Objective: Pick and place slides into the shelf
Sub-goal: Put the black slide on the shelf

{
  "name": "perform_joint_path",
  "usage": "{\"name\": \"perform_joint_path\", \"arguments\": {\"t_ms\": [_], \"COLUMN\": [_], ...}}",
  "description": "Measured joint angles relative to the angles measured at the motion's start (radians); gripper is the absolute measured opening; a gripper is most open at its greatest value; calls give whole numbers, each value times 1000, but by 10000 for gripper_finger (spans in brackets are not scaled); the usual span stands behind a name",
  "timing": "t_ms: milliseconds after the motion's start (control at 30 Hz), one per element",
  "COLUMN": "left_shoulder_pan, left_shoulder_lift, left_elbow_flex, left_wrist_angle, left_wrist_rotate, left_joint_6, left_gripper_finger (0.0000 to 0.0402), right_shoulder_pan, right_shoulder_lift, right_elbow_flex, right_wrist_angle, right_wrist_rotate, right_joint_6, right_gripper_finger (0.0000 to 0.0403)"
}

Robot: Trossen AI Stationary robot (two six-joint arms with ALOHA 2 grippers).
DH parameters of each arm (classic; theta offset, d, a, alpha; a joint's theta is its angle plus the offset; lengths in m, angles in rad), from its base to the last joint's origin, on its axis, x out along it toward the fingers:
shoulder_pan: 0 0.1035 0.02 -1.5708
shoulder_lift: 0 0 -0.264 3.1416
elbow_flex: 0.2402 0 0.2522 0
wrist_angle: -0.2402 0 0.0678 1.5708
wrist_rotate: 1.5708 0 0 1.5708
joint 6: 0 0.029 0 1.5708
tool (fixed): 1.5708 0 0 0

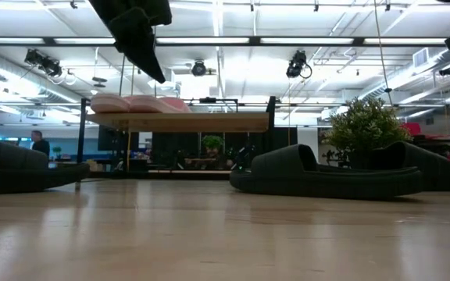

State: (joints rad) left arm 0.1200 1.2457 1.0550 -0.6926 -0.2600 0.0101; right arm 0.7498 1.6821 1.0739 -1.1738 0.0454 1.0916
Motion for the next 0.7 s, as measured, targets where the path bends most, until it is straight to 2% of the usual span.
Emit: {"name": "perform_joint_path", "arguments": {"t_ms": [333, 700], "left_shoulder_pan": [0, 0], "left_shoulder_lift": [0, 0], "left_elbow_flex": [0, 0], "left_wrist_angle": [0, 0], "left_wrist_rotate": [0, 0], "left_joint_6": [-2, -26], "left_gripper_finger": [20, 15], "right_shoulder_pan": [0, -2], "right_shoulder_lift": [1, 2], "right_elbow_flex": [-3, -4], "right_wrist_angle": [-109, -191], "right_wrist_rotate": [67, 268], "right_joint_6": [11, 6], "right_gripper_finger": [117, 113]}}
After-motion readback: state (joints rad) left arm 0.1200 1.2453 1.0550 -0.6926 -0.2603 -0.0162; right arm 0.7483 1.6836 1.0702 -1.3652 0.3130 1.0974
